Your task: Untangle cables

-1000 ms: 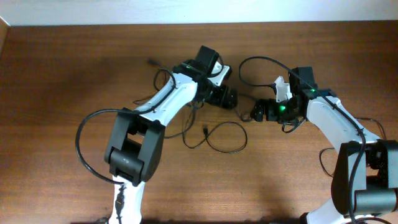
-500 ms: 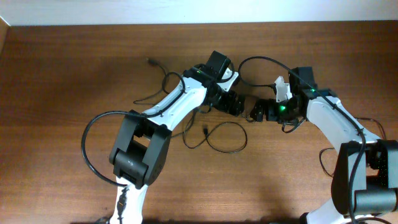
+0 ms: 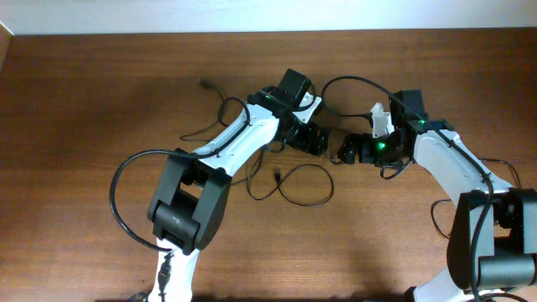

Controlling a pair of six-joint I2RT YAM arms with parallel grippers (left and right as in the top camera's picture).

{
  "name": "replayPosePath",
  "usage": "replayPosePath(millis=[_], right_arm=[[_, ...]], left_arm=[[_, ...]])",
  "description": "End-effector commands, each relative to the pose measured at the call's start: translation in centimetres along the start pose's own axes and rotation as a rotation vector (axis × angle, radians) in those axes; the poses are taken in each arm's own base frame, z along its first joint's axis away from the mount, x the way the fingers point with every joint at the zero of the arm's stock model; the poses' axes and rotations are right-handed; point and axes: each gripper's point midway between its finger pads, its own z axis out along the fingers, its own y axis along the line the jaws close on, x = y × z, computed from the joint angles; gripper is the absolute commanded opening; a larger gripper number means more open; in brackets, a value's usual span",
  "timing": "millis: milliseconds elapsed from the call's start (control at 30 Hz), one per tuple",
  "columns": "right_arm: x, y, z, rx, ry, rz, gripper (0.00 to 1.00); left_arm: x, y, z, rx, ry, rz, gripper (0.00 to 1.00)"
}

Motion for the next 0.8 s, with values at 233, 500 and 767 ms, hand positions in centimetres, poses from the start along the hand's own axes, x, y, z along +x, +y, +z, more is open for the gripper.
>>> replayPosePath(millis=[233, 500, 767], right_arm=[[0.0, 0.2, 0.3, -0.009, 0.008, -0.011, 0.98], [0.0, 0.2, 0.3, -0.009, 0.008, -0.011, 0.98], [0.0, 0.2, 0.3, -0.009, 0.008, -0.011, 0.98]], left_arm=[[-1.3, -0.8, -1.8, -0.003, -0.049, 0.022, 0.99], [-1.3, -0.9, -1.8, -0.003, -0.049, 0.022, 0.99], [0.0, -0.8, -1.8, -0.001, 0.003, 0.005, 0.99]])
